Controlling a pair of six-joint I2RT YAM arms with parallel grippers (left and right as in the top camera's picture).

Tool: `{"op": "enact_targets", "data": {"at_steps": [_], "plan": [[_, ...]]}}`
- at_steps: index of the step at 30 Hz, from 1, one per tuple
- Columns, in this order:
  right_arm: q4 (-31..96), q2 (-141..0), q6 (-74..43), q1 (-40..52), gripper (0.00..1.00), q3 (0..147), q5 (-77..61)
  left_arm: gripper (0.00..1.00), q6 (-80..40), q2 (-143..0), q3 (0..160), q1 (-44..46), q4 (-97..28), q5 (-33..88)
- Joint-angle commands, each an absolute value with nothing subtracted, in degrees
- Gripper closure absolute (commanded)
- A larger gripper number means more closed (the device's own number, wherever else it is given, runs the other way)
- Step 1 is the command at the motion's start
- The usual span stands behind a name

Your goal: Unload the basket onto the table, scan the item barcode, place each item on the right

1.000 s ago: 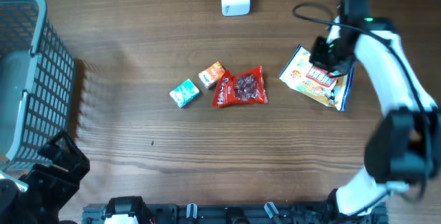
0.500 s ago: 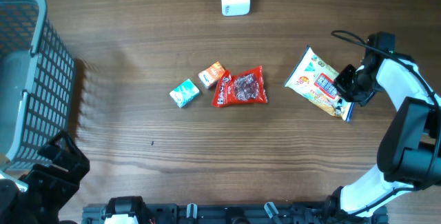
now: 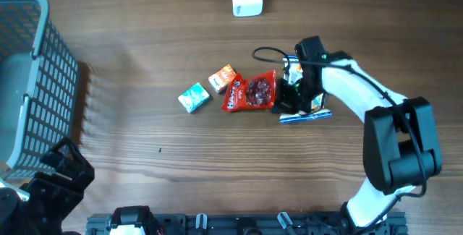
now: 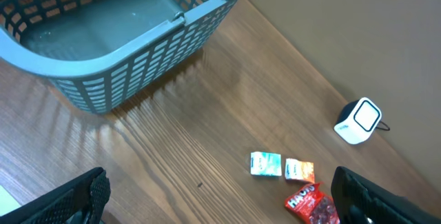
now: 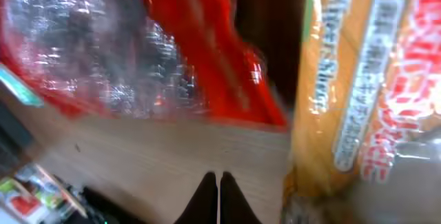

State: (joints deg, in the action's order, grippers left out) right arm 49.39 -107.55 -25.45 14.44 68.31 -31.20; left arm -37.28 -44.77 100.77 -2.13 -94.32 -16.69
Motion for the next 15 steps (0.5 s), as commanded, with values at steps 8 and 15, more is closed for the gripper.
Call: {"op": "enact_targets", "data": {"at_steps": [8, 15], "plan": [[46.89, -105.71, -8.88, -4.16, 0.96, 79.64, -31.88, 0.00, -37.98, -44.69, 100.84, -2.52, -94.19, -17.43], [28.01, -130.43, -5.06, -5.43, 0.96, 75.88, -60.99, 0.00, -37.98, -44.69, 100.84, -2.52, -94.19, -17.43]]}}
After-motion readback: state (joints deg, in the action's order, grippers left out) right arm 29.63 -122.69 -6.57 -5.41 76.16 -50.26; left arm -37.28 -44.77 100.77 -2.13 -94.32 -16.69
